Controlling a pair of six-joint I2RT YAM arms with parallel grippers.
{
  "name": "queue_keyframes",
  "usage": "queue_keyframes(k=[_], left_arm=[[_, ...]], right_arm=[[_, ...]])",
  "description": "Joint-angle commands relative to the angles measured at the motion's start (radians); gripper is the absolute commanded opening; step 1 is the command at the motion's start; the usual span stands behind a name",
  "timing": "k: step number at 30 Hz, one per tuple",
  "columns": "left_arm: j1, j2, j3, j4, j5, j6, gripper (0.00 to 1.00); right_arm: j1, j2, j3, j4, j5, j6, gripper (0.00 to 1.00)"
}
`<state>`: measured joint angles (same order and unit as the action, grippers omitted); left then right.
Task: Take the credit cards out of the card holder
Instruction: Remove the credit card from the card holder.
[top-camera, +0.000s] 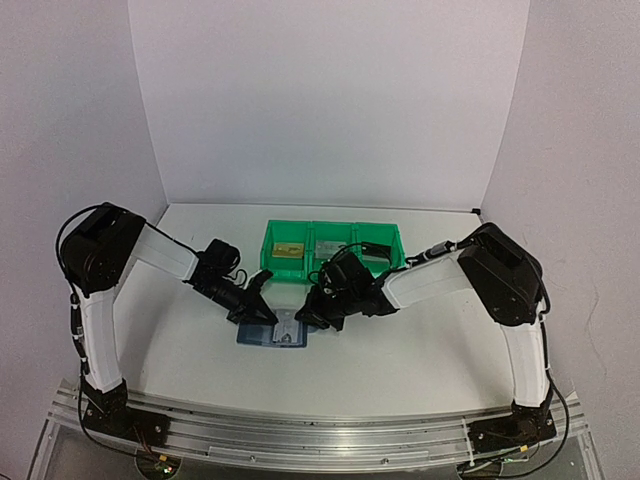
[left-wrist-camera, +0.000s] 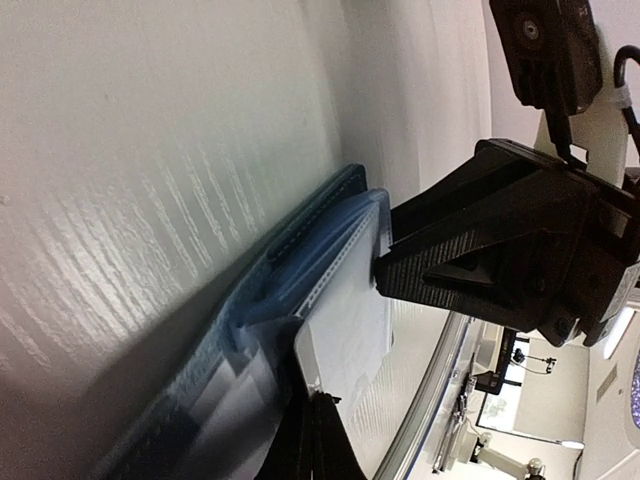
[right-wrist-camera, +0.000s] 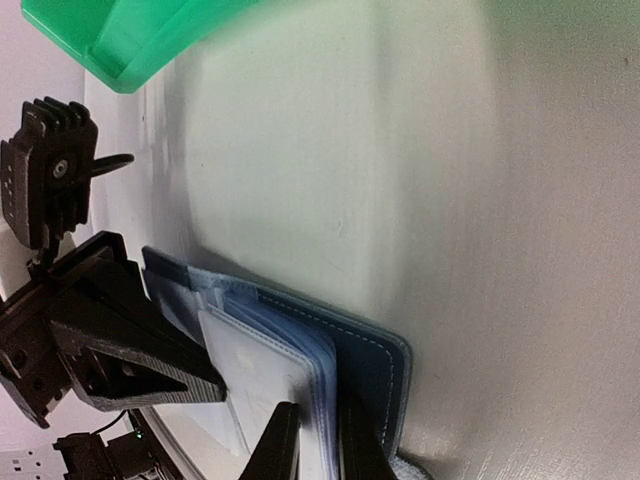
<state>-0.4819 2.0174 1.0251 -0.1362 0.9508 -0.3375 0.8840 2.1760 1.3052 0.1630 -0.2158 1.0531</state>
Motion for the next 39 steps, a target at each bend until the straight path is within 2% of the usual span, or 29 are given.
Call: queue_keyframes(k=[1,10,19,27,39], left_arm=[[0.039,-0.051,0.044,-0.066,0.004,0.108,0.0],[0.055,-0.065,0.081,-0.183,0.014,0.208,0.0],[0.131,-0.081,0.108,-0.325,-0.028,0.349,0.0],[0.144,-0.133,0.05,-0.326,-0.021,0.36,0.0],[0.152,-0.2,0.059,-0.3,0.022,0.316,0.0]], right_arm=[[-0.001,-0.001,-0.06,-0.094,-0.005,0.006,0.12],[-0.004,0.002,-0.063,-0.094,-0.011,0.003,0.12],[-0.015,-0.011,-0.064,-0.094,-0.024,-0.019,0.12],[-0.022,-0.015,-0.025,-0.094,-0.047,-0.046,0.13],[-0.027,-0.098,0.058,-0.096,-0.072,-0.17,0.31]])
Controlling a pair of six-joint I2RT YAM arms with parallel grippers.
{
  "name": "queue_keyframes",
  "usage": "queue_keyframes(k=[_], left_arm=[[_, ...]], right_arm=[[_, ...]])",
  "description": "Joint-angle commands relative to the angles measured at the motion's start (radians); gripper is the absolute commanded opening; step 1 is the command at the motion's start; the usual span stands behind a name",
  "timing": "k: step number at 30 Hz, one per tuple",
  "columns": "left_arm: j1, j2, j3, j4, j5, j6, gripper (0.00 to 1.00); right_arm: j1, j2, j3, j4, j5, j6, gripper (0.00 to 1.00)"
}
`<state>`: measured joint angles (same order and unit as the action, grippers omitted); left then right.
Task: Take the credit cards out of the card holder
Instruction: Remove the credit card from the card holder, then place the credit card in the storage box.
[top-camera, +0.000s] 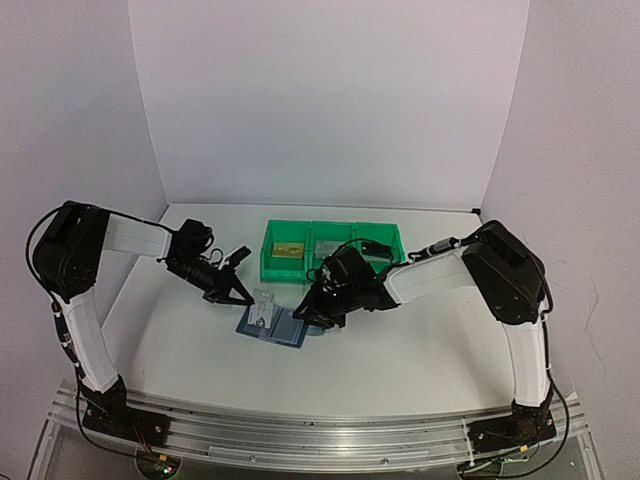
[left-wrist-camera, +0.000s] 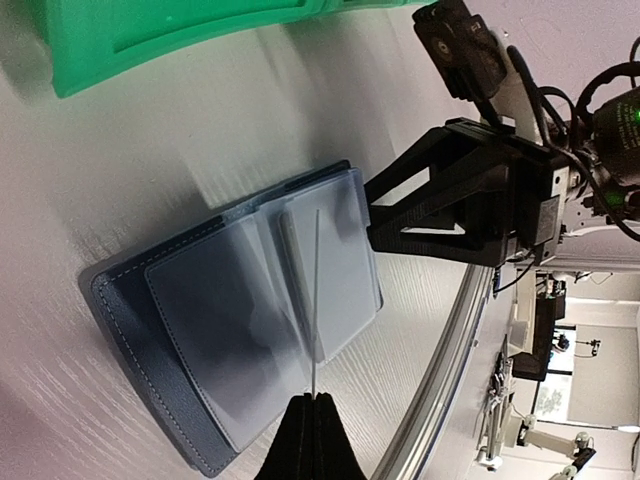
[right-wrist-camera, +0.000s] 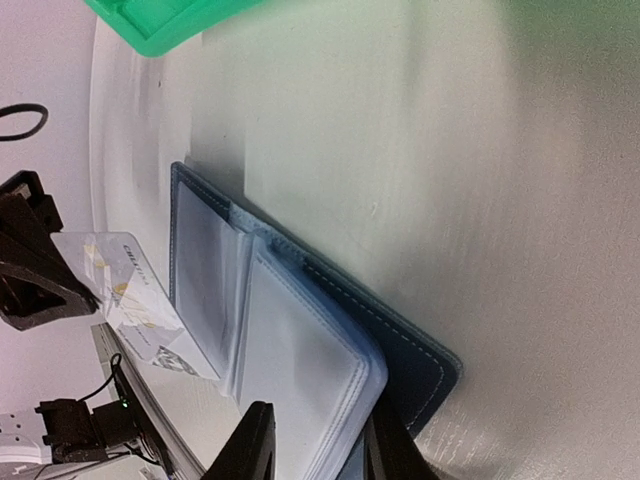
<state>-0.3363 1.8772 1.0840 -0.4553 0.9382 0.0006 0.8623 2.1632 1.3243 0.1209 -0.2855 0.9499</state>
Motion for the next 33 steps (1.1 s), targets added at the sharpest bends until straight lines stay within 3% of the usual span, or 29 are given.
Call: queue_keyframes(k=[1,14,17,23,28,33], left_arm=[[0.006,-0.058,-0.01,0.031,0.035,-0.028,0.0],[0.006,-0.103,0.016,0.036,0.146,-0.046,0.0],[0.006,-0.131,-0.02,0.069,0.162,-0.065,0.0],[0.006,-0.161,-0.054,0.119,0.202,-0.121,0.0],[0.006,-0.157,-0.05,0.146,0.212,-0.139,0.0],[0.006,-0.148,-0.046,0.169,0.22,-0.156,0.0]], right_arm=[[-0.006,-0.094,0.043,-0.053,-0.004,-0.081,0.35],[-0.005,-0.086,0.093,0.089,-0.095,-0.207,0.74],[-0.005,-0.069,0.075,0.182,-0.135,-0.183,0.76],[-0.008,-0.009,0.061,0.376,-0.239,-0.069,0.69],[-0.007,0.024,0.066,0.462,-0.314,0.001,0.56],[-0.007,0.029,0.039,0.548,-0.374,0.057,0.25]])
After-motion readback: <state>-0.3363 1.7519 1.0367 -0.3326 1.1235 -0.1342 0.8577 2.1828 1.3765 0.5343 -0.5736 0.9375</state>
